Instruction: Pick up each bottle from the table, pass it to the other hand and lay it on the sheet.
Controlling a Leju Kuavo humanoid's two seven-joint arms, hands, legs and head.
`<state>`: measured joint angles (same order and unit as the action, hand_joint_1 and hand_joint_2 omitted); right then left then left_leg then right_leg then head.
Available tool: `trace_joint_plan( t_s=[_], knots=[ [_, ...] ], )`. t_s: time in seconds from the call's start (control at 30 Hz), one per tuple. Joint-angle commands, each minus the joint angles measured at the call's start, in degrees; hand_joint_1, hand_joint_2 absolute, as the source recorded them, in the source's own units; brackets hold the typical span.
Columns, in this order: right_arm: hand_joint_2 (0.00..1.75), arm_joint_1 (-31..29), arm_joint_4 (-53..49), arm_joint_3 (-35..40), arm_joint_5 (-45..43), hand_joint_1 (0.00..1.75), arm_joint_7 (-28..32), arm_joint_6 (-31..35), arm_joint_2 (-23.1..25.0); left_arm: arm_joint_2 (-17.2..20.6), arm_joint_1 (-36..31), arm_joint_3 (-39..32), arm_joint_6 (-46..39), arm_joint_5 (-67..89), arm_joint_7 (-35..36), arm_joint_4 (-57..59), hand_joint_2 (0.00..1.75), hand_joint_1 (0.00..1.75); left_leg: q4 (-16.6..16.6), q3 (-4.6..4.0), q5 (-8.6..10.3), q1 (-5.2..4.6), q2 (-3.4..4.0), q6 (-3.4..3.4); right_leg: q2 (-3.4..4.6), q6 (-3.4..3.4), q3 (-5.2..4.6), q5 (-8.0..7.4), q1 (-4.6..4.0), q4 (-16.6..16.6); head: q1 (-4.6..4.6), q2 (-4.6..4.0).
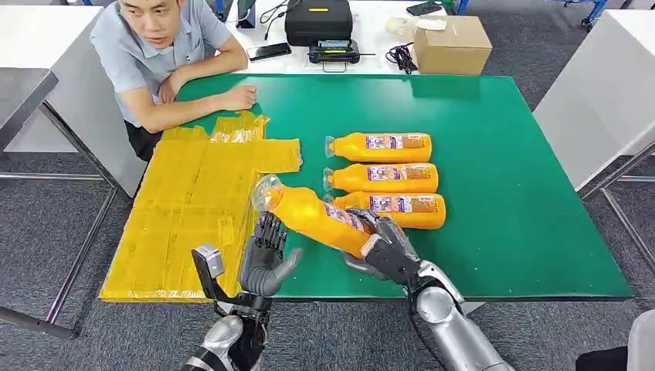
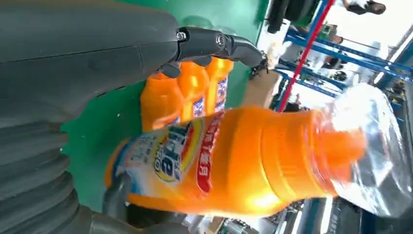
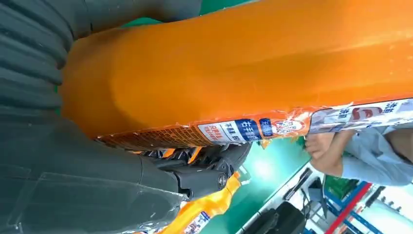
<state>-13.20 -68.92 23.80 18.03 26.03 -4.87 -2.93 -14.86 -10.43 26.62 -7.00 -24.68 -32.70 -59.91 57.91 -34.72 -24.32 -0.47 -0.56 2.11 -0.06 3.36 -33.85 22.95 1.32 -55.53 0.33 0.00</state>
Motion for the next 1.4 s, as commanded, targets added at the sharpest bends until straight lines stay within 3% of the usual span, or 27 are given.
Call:
trace_joint_plan(
  t_s=[0.03,0.77,1.27,1.3,1.4],
  knots=[
    [1.75,-4.10,6.09,3.01,-0.02,1.73,-0.12,-0.56,0.11,0.46,-2.68,1.87,0.60,1.36,0.55,3.13,1.75,0.00,-0.01,0.24,-0.12,0.10,0.18,-0.15,0.13,-0.18,0.22,0.06,-0.11,0.05,0.00,0.00],
    [1.75,-5.49,6.13,7.83,1.97,1.75,-0.79,-0.40,1.18,-0.94,-6.89,-3.58,4.26,-5.49,2.17,11.39,1.75,0.00,-0.01,0.15,-0.06,0.06,0.16,-0.11,0.14,-0.13,0.11,0.00,-0.07,0.03,0.00,0.00],
    [1.75,-6.24,8.99,8.89,1.18,1.75,-0.63,-1.43,2.32,-1.00,-6.15,-2.75,4.05,-1.57,-0.98,6.46,1.75,0.03,0.03,0.14,-0.08,0.08,0.16,-0.12,0.14,-0.16,0.11,0.03,-0.09,-0.01,0.00,0.00],
    [1.75,-6.25,9.09,8.92,1.01,1.75,-0.53,-1.52,2.44,-1.23,-5.99,-2.88,3.61,-1.40,-0.90,6.19,1.75,1.75,0.08,0.21,-0.14,0.13,0.22,-0.19,0.18,-0.23,0.18,0.08,-0.14,-0.05,0.00,0.00],
    [1.75,-6.23,9.04,8.97,0.93,1.73,-0.47,-1.56,2.53,-1.25,-6.01,-2.86,3.63,-1.35,-0.85,6.22,1.75,1.75,0.07,0.18,-0.12,0.13,0.14,-0.16,0.11,-0.20,0.17,0.07,-0.15,-0.03,0.00,0.00]
  ],
)
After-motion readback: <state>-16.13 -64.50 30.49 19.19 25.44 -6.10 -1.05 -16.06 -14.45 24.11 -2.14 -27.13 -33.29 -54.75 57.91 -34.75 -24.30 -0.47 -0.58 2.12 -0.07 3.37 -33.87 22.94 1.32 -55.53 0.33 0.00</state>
